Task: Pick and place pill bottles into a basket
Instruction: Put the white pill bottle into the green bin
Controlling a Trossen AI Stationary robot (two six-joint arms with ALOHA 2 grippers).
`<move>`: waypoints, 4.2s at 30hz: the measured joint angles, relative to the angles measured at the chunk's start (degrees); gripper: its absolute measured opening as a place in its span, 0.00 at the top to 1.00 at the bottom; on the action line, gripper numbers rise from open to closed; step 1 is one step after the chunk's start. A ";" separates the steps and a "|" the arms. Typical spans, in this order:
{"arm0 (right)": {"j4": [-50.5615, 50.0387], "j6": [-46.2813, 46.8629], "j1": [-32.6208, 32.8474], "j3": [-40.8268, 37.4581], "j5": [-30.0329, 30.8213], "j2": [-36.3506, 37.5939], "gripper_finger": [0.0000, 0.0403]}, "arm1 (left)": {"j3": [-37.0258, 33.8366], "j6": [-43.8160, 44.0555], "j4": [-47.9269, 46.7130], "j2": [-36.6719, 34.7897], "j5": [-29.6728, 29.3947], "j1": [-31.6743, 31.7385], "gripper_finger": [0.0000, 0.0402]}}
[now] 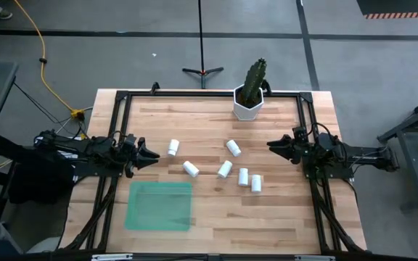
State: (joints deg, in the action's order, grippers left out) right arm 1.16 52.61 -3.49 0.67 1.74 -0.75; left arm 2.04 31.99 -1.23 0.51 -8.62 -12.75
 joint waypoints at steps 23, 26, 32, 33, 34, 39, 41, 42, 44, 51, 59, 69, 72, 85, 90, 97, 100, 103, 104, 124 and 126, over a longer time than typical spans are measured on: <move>-0.30 -14.53 -0.01 12.70 10.30 -4.39 0.27 | 12.38 -21.46 0.83 0.16 -12.76 0.00 0.63; -7.02 -18.99 -0.01 20.85 13.33 -9.54 0.27 | 18.69 -25.57 -3.58 1.54 -14.31 0.00 0.63; -23.39 -25.91 -0.01 40.15 15.51 -25.87 0.27 | 33.92 -30.97 -16.05 9.01 -17.43 0.00 0.63; -26.37 -26.23 -0.01 43.38 15.99 -28.98 0.27 | 36.54 -31.13 -18.75 10.71 -17.96 0.00 0.63; -29.50 -26.51 -0.01 46.66 16.57 -32.22 0.27 | 39.17 -31.17 -21.58 12.55 -18.79 0.00 0.63; -45.69 -25.67 -0.04 62.42 17.89 -48.31 0.27 | 51.05 -32.11 -31.89 21.31 -20.69 0.00 0.63; -51.92 -25.67 -0.04 68.19 17.87 -54.71 0.27 | 55.08 -32.87 -35.45 24.23 -21.30 0.00 0.63; -55.15 -25.64 -0.04 70.85 17.79 -57.75 0.27 | 56.73 -33.12 -37.18 25.46 -21.51 0.00 0.63; -60.46 -25.10 -0.01 75.90 17.64 -63.63 0.27 | 59.68 -33.24 -39.76 27.63 -22.06 0.00 0.63; -70.16 -21.56 -0.04 89.42 14.94 -80.57 0.27 | 62.34 -33.27 -42.86 29.70 -22.62 0.00 0.63; -72.64 -17.99 -0.01 93.68 11.32 -93.18 0.27 | 62.34 -33.03 -43.90 29.71 -22.60 0.00 0.63; -71.18 -12.56 -0.01 93.76 11.32 -99.67 0.27 | 62.34 -33.03 -44.37 29.72 -22.58 0.00 0.63; -70.63 -10.79 -0.01 93.62 11.34 -99.83 0.27 | 62.34 -33.03 -44.36 29.73 -22.43 0.00 0.63; -66.64 -1.43 0.00 93.26 11.40 -99.85 0.27 | 62.29 -32.87 -45.68 29.75 -20.31 0.00 0.63; -68.19 1.50 0.14 93.26 11.65 -101.82 0.27 | 62.25 -32.88 -47.50 29.75 -20.26 0.00 0.63; -69.07 2.34 0.07 93.22 8.17 -107.43 0.27 | 62.25 -32.92 -49.23 29.75 -18.54 0.00 0.63; -69.36 1.01 0.07 93.22 6.35 -109.67 0.27 | 62.25 -32.98 -49.96 29.75 -17.20 0.00 0.63; -69.82 0.04 0.01 93.22 5.04 -111.47 0.27 | 62.25 -33.00 -50.01 29.75 -15.90 0.00 0.63; -70.09 -0.06 -0.13 93.22 4.60 -111.90 0.27 | 62.25 -33.00 -50.01 29.75 -15.62 0.00 0.63; -70.49 -4.12 -4.85 93.19 0.88 -114.67 0.27 | 62.25 -32.99 -49.99 29.75 -14.67 0.00 0.63; -69.81 -5.01 -5.41 92.60 0.52 -114.65 0.27 | 62.25 -32.98 -49.99 29.75 -14.69 -0.01 0.63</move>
State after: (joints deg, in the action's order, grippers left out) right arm -68.65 47.60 -8.91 93.26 2.26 -115.39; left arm 64.29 -0.99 -51.22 30.26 -23.31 -12.76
